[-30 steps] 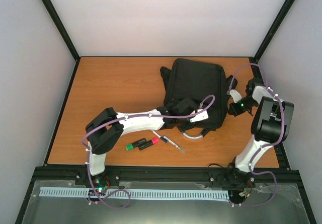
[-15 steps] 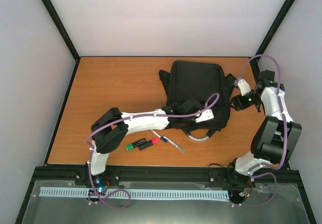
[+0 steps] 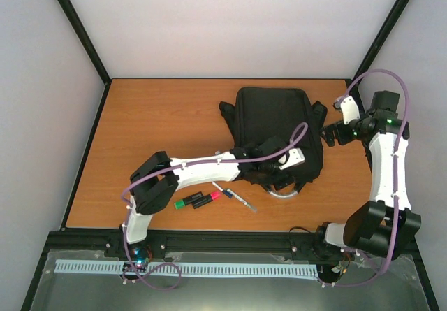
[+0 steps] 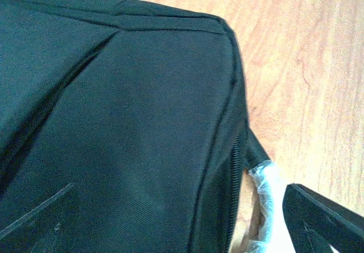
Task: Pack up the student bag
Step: Zip the student bag at the center of the board.
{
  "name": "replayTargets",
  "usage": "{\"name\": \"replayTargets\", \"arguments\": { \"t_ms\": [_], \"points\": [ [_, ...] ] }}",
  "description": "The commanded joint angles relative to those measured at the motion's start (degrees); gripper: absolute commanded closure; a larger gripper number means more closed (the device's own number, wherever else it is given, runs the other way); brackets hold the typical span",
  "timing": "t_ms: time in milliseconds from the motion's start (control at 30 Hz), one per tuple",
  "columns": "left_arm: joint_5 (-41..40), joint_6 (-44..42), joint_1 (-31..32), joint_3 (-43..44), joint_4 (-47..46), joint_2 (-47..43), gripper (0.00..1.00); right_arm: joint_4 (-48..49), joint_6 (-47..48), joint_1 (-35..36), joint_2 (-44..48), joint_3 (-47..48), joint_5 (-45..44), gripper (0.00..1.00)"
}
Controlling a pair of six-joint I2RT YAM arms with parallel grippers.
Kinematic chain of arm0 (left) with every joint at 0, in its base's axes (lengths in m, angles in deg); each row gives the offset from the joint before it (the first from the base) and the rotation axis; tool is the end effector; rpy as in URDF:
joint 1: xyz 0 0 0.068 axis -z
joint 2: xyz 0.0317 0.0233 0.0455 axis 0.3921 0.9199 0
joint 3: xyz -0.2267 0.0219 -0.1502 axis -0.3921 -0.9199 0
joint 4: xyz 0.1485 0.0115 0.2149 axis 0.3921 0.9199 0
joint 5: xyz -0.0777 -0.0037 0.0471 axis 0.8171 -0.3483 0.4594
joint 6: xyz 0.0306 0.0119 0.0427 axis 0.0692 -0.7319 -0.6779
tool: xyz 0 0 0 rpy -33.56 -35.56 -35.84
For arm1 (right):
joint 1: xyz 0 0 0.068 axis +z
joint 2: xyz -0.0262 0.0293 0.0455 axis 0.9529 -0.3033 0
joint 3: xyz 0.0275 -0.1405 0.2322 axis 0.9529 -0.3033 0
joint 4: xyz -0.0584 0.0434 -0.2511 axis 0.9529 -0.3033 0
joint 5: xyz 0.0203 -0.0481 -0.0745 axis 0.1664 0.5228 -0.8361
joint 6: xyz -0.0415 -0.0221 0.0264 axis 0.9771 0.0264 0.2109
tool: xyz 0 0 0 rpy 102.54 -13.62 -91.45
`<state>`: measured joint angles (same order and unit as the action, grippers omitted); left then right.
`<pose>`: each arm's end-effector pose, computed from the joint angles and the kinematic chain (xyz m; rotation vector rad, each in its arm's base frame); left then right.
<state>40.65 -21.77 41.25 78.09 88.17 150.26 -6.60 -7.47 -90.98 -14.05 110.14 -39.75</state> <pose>0.1987 -0.4140 0.2170 1.4071 1.9132 -0.4936 0.2505 -0.0671 0.3306 -0.5654 2.3533 0.1908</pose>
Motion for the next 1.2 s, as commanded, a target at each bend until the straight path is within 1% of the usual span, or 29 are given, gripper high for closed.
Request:
{"name": "replayTargets", "arguments": {
  "t_ms": [0, 67, 100, 200, 267, 367, 400, 467, 533, 567, 633, 700, 767, 833, 900, 967, 1033, 1100, 1167],
  "points": [
    [-6.12, 8.79, -1.72, -1.66, -0.66, -5.8, 0.0, -2.9, 2.8, -0.18, 2.61, -1.42, 4.61, 0.0],
    [-11.04, 11.67, -2.5, -3.11, -0.99, -7.45, 0.0, -1.41, 2.61, -0.23, 4.86, -3.46, 7.29, 0.0],
    [-12.92, 13.45, -3.18, -3.67, -0.83, -8.18, 0.0, 1.24, 0.26, -0.19, 6.48, -5.17, 8.09, 0.0],
    [-14.03, 18.77, -5.93, -6.1, -0.65, -11.24, 0.0, 7.62, -6.32, -0.18, 9.8, -8.55, 9.0, 0.0],
    [-13.86, 21.21, -7.57, -8.16, -0.55, -13.66, 0.0, 8.3, -5.49, -0.18, 10.04, -8.79, 11.9, 0.0],
    [-15.26, 22.81, -9.37, -11.63, -0.56, -17.17, 0.0, 6.47, 1.02, -0.18, 10.61, -9.59, 19.91, 0.0],
    [-15.68, 22.84, -9.85, -12.7, -0.67, -18.29, 0.0, 7.19, 0.49, -0.18, 10.84, -10.16, 21.36, 0.0],
    [-16.48, 22.75, -10.82, -14.75, -0.85, -20.41, 0.0, 8.7, -0.1, -0.18, 10.2, -10.49, 24.36, 0.0],
    [-17.7, 22.82, -11.8, -16.67, -0.94, -22.44, 0.0, 6.82, 0.08, -0.18, 8.43, -9.28, 28.05, 0.0],
    [-18.66, 23.28, -12.35, -17.85, -1.1, -23.42, 0.0, 6.26, -1.59, -0.18, 7.35, -8.49, 29.19, 0.0],
    [-18.48, 24.24, -13.95, -20.75, -2.31, -25.6, 0.0, 5.38, -4.43, -0.05, 5.04, -7.21, 30.3, 0.0],
    [-16.51, 25.83, -16.19, -23.68, -3.7, -28.44, 0.0, 3.76, -3.81, 0.0, 2.85, -5.8, 30.66, 0.0],
    [-20.44, 29.01, -17.84, -25.91, -3.68, -31.36, 0.0, 3.38, -3.56, 0.0, 1.34, -5.04, 30.06, 0.0],
    [-24.73, 33.68, -19.42, -27.47, -1.63, -34.98, 0.0, 4.57, -4.72, 0.43, 0.61, -4.65, 27.32, 0.0],
    [-27.44, 37.39, -20.76, -26.27, 4.47, -36.15, 0.0, 5.93, -5.31, 2.02, 0.39, -3.28, 23.62, 0.0],
    [-29.56, 37.1, -20.92, -23.17, 12.2, -35.07, 0.0, 12.09, -10.58, 4.74, 2.37, -3.47, 14.35, 0.0],
    [-33.6, 37.89, -20.92, -20.63, 19.23, -33.71, 0.0, 17.04, -12.42, 8.36, 4.5, -3.74, 1.09, 0.0],
    [-35.15, 36.28, -21.05, -21.07, 20.49, -33.62, 0.0, 19.85, -11.02, 10.4, 4.43, -3.28, -8.59, 0.0],
    [-37.66, 39.13, -21.55, -22.79, 20.91, -34.28, 0.0, 20.4, -8.14, 10.46, 2.37, -1.95, -9.73, 0.0]
  ]
}}
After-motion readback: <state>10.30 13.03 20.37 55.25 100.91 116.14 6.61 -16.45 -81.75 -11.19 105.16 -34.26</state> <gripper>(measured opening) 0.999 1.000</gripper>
